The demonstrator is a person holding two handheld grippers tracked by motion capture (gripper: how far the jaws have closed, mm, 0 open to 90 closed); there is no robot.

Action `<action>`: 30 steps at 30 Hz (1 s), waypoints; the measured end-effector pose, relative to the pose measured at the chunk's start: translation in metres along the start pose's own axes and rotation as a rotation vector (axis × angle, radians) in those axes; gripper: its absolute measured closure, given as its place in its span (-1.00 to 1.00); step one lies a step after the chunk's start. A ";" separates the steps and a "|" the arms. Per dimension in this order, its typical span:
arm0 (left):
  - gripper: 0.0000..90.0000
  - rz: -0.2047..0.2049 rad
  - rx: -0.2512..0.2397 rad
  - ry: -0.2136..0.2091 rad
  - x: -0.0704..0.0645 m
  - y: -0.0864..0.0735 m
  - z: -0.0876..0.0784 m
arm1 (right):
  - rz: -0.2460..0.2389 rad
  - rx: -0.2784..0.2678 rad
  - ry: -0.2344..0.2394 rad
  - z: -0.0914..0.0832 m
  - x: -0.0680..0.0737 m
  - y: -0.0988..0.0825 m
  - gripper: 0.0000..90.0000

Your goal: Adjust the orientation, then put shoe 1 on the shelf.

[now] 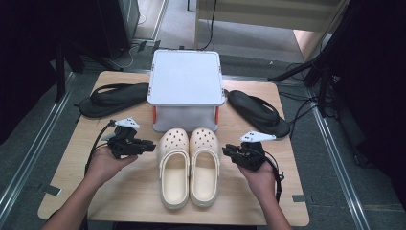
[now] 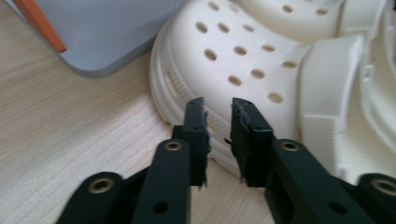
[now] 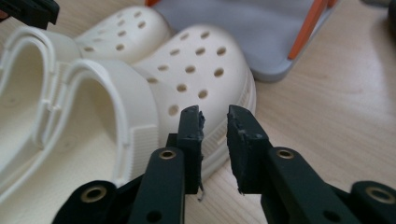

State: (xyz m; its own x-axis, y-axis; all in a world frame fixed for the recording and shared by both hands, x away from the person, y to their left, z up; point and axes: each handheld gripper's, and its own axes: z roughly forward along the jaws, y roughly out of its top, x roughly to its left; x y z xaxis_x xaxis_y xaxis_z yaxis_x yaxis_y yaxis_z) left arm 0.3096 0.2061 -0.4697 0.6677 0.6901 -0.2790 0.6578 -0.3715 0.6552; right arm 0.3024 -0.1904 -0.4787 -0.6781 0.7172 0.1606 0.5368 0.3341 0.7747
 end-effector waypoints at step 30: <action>0.78 0.077 -0.069 -0.044 -0.004 0.117 -0.038 | 0.046 -0.032 0.054 -0.017 0.067 0.002 0.11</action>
State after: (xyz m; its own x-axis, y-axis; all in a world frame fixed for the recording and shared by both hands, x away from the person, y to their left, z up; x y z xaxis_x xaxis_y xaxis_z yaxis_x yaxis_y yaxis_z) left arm 0.3710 0.1835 -0.3649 0.7310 0.6329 -0.2552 0.5792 -0.3777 0.7224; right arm 0.2500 -0.1523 -0.4560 -0.6795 0.6972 0.2287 0.5523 0.2809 0.7849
